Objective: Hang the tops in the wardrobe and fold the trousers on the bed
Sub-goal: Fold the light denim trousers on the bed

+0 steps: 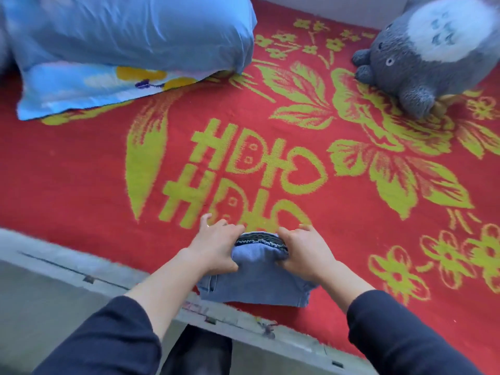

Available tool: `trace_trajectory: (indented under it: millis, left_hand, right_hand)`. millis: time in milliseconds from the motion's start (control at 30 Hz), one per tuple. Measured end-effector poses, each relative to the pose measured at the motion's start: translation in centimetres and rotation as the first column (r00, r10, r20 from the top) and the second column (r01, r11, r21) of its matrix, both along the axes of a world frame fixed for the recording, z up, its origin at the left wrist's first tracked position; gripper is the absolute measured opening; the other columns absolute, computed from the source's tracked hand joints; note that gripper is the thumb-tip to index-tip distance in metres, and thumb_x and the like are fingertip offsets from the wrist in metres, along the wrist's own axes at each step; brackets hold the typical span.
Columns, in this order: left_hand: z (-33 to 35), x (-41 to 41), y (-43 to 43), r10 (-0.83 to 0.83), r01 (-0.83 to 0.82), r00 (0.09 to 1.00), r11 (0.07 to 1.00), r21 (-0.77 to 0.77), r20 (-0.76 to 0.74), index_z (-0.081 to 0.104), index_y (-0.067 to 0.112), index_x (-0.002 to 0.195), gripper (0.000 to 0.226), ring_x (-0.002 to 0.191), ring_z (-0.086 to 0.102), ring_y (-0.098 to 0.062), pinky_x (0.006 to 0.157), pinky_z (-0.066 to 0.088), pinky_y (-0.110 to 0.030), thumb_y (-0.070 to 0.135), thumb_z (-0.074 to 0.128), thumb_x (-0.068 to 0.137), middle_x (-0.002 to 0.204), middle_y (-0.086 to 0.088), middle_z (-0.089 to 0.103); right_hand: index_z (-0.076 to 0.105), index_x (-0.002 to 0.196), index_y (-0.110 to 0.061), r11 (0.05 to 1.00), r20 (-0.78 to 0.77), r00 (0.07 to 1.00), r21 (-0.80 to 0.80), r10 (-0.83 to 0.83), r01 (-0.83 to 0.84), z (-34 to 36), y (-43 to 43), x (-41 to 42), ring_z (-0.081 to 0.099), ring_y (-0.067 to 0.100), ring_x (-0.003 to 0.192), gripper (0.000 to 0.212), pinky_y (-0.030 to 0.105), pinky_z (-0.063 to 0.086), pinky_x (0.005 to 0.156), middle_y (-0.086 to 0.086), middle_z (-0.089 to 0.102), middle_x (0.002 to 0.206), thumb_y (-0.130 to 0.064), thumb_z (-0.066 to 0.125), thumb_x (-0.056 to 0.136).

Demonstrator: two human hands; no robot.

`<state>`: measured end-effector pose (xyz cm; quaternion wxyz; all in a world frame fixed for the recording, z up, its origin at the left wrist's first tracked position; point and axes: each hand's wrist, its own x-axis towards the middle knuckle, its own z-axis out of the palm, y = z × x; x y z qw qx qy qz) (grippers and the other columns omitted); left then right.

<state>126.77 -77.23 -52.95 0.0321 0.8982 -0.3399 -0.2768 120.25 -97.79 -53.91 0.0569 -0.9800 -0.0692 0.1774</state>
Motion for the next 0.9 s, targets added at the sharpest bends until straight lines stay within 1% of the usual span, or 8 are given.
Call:
trace_trajectory:
  millis: [100, 167, 300, 400, 533, 633, 800, 900]
  left_hand:
    - [3.2, -6.3, 2.9, 0.075, -0.075, 0.988, 0.997, -0.009, 0.134, 0.043, 0.026, 0.111, 0.045, 0.111, 0.048, -0.018, 0.106, 0.018, -0.049, 0.031, 0.058, 0.069, 0.105, 0.009, 0.056]
    - [5.7, -10.9, 5.4, 0.177, -0.175, 0.966, 0.984, -0.028, 0.186, 0.043, 0.024, 0.112, 0.044, 0.109, 0.049, -0.019, 0.105, 0.019, -0.048, 0.029, 0.056, 0.070, 0.104, 0.008, 0.056]
    - [9.8, -19.2, 11.2, 0.369, -0.358, 0.893, 0.929, -0.091, 0.258, 0.046, 0.024, 0.114, 0.046, 0.107, 0.051, -0.020, 0.107, 0.019, -0.045, 0.033, 0.058, 0.070, 0.102, 0.007, 0.058]
    - [12.1, -25.2, 16.3, 0.485, -0.483, 0.828, 0.872, -0.084, 0.281, 0.047, 0.024, 0.112, 0.047, 0.108, 0.052, -0.020, 0.106, 0.017, -0.041, 0.037, 0.059, 0.068, 0.104, 0.007, 0.061]
    - [14.3, -32.4, 23.8, 0.637, -0.647, 0.720, 0.760, -0.063, 0.276, 0.050, 0.023, 0.112, 0.049, 0.109, 0.051, -0.021, 0.106, 0.015, -0.039, 0.039, 0.062, 0.067, 0.105, 0.006, 0.062]
    - [15.3, -37.4, 28.9, 0.724, -0.746, 0.633, 0.665, -0.035, 0.273, 0.049, 0.023, 0.110, 0.048, 0.108, 0.051, -0.021, 0.103, 0.024, -0.038, 0.041, 0.062, 0.067, 0.105, 0.006, 0.061]
    - [15.7, -46.1, 38.5, 0.839, -0.862, 0.492, 0.507, -0.004, 0.235, 0.048, 0.022, 0.110, 0.050, 0.109, 0.051, -0.023, 0.091, 0.039, -0.037, 0.043, 0.064, 0.067, 0.108, 0.003, 0.061]
    - [15.2, -51.2, 45.0, 0.892, -0.907, 0.412, 0.421, -0.008, 0.189, 0.047, 0.020, 0.112, 0.049, 0.116, 0.047, -0.024, 0.101, 0.036, -0.049, 0.039, 0.063, 0.070, 0.111, 0.002, 0.060]
  right_hand:
    - [0.039, 0.092, -0.020, 0.989, 0.065, 0.987, -0.030, 0.149, -0.147, 4.3, 2.5, -3.6, 0.061, 0.032, 0.087, 0.020, 0.032, 0.037, 0.084, 0.004, 0.066, 0.087, -0.024, 0.054, 0.079]
    - [0.035, 0.090, -0.020, 0.965, 0.104, 0.960, -0.058, 0.260, -0.256, 7.6, 4.6, -5.9, 0.060, 0.032, 0.082, 0.021, 0.033, 0.039, 0.079, 0.005, 0.065, 0.083, -0.024, 0.053, 0.081]
    - [0.035, 0.092, -0.018, 0.902, 0.166, 0.886, -0.063, 0.432, -0.428, 12.7, 10.4, -10.2, 0.061, 0.029, 0.078, 0.018, 0.032, 0.032, 0.071, 0.002, 0.059, 0.074, -0.026, 0.051, 0.086]
    - [0.042, 0.099, -0.019, 0.834, 0.177, 0.816, -0.074, 0.551, -0.547, 15.3, 16.0, -13.3, 0.061, 0.028, 0.084, 0.019, 0.030, 0.028, 0.069, 0.002, 0.062, 0.081, -0.030, 0.051, 0.088]
    - [0.048, 0.106, -0.019, 0.718, 0.181, 0.699, -0.066, 0.692, -0.693, 16.7, 24.4, -16.8, 0.064, 0.031, 0.089, 0.025, 0.032, 0.031, 0.069, 0.005, 0.069, 0.090, -0.032, 0.051, 0.085]
    - [0.047, 0.110, -0.018, 0.634, 0.176, 0.618, -0.055, 0.766, -0.771, 17.3, 30.8, -19.6, 0.064, 0.034, 0.093, 0.028, 0.034, 0.040, 0.075, 0.009, 0.069, 0.096, -0.033, 0.050, 0.087]
    - [0.045, 0.115, -0.019, 0.497, 0.151, 0.482, -0.081, 0.863, -0.864, 17.3, 42.9, -25.3, 0.063, 0.035, 0.094, 0.032, 0.034, 0.033, 0.068, 0.009, 0.069, 0.099, -0.035, 0.051, 0.088]
    - [0.044, 0.117, -0.020, 0.440, 0.148, 0.426, -0.071, 0.892, -0.895, 16.7, 50.6, -29.1, 0.063, 0.035, 0.094, 0.034, 0.034, 0.034, 0.071, 0.009, 0.069, 0.100, -0.036, 0.051, 0.088]
